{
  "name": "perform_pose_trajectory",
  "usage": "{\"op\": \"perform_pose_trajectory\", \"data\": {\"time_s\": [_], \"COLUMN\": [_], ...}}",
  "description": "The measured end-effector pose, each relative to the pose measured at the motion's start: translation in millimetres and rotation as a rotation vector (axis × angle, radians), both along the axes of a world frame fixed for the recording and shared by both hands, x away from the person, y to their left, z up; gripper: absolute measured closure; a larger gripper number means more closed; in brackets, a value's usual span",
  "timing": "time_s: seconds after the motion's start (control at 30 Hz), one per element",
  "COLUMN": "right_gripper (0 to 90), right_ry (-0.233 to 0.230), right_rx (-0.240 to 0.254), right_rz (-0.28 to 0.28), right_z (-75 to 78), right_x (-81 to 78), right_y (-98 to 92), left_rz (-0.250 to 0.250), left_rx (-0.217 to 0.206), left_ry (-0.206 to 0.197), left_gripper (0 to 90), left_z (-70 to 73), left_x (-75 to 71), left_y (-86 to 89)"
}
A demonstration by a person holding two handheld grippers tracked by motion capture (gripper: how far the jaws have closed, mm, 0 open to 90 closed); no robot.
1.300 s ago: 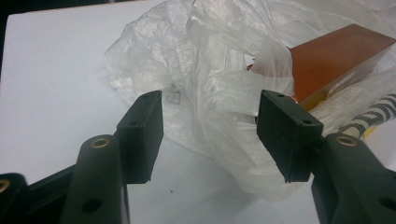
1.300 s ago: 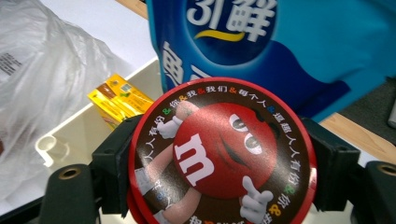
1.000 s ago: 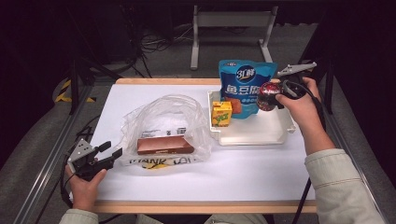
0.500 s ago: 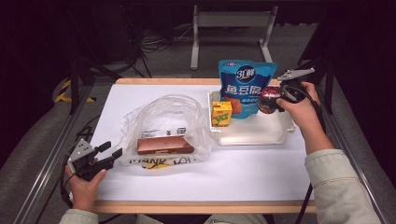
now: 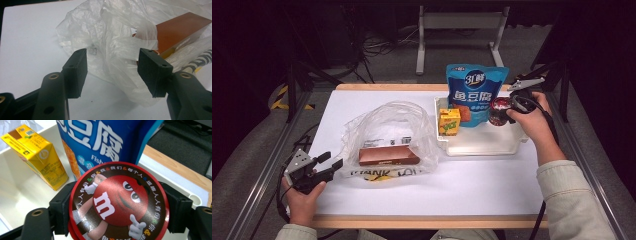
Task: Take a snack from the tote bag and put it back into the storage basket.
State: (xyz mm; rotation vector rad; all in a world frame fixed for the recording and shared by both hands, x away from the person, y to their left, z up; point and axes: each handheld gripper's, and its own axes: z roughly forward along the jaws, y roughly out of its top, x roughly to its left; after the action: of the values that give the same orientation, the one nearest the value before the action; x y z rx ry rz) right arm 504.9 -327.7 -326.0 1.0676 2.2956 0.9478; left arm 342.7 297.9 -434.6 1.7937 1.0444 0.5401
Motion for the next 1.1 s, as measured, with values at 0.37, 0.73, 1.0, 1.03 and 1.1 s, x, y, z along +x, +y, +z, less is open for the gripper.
{"op": "perform_pose_trajectory", "data": {"time_s": [0.37,0.73,1.0,1.03,1.1], "right_gripper": [25.6,25.6,25.6,25.6,25.6], "right_ry": [0.03,0.057,0.083,0.088,0.095], "right_rx": [-0.016,-0.027,-0.038,-0.04,-0.038], "right_rz": [-0.007,-0.021,-0.028,-0.026,-0.029], "right_z": [-15.6,-28.2,-36.1,-37.6,-39.4], "right_x": [3.9,7.8,9.7,10.1,10.3], "right_y": [-5.4,-11.1,-12.3,-12.2,-11.9], "left_rz": [0.0,0.001,0.004,0.004,0.004], "left_rx": [0.001,0.001,-0.003,-0.004,-0.005], "left_ry": [0.0,0.0,0.002,0.003,0.002], "left_gripper": [41.3,41.3,41.3,41.3,41.3], "left_z": [0.0,0.0,0.1,0.1,0.0], "left_x": [-0.1,-0.1,-0.6,-0.7,-0.6], "left_y": [0.0,0.1,0.0,-0.1,-0.1]}}
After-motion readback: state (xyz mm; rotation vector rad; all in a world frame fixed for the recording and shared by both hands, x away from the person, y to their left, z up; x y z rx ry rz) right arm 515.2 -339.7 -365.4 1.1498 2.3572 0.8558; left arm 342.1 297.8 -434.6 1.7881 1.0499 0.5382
